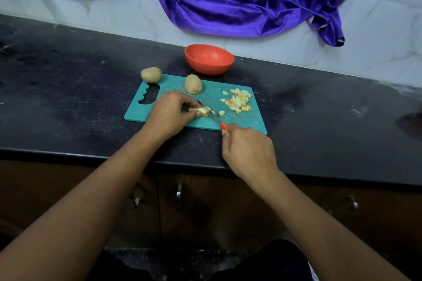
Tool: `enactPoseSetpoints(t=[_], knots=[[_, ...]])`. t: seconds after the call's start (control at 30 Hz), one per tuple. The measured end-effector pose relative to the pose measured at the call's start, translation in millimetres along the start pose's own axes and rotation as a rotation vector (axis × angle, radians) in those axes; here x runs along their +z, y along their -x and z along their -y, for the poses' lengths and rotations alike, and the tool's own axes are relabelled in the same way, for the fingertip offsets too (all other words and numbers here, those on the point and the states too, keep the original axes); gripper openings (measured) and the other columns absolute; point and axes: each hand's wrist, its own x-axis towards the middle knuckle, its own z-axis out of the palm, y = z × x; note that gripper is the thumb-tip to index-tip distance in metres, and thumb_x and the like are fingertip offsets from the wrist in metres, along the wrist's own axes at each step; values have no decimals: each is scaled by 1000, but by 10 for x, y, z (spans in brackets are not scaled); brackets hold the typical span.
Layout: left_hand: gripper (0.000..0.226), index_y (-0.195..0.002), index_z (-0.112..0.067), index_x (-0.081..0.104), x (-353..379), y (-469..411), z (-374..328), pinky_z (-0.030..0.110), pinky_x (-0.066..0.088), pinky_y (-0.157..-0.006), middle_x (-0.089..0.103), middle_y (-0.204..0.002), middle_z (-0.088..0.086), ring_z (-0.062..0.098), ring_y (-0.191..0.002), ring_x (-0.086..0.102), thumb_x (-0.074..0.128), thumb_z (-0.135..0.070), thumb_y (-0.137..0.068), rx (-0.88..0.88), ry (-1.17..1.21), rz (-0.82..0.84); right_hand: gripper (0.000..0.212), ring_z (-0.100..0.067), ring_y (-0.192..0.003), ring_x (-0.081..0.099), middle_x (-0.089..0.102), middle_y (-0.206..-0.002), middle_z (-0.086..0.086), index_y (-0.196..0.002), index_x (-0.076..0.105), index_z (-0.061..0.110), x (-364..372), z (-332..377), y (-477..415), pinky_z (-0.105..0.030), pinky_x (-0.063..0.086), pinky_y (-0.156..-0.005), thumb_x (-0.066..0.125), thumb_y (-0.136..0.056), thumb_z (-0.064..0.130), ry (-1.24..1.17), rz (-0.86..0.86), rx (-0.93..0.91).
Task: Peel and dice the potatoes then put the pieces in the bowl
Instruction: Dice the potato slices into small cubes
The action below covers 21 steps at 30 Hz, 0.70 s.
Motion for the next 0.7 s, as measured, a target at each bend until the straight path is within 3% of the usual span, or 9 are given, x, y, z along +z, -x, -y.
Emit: enactPoseSetpoints(t=[0.2, 0.53, 0.7], knots=[[21, -103, -28, 80, 2, -6, 0, 40, 53, -90, 72, -101, -9, 13, -99, 62, 83, -37, -84, -19, -4, 7, 37, -14, -69, 57, 57, -80, 5, -112, 55, 23, 19, -16, 32, -36, 52, -61, 28, -109, 47, -29, -37, 3], [20, -102, -29, 80, -8, -1, -11, 41, 53, -90, 73, -99, -8, 13, -96, 62, 82, -36, -84, -8, -1, 13, 33, -17, -72, 54, 52, -78, 3, -109, 56, 21, -21, 14, -57, -36, 43, -60, 31, -109, 44, 50, 48, -30], [21, -103, -28, 80, -16, 11, -11, 41, 53, -92, 72, -102, -8, 14, -100, 62, 82, -37, -84, -33, 2, 10, 34, -16, -73, 57, 57, -83, 2, -111, 57, 22, 34, 32, -52, -35, 45, -59, 31, -109, 45, -22, 27, 101]])
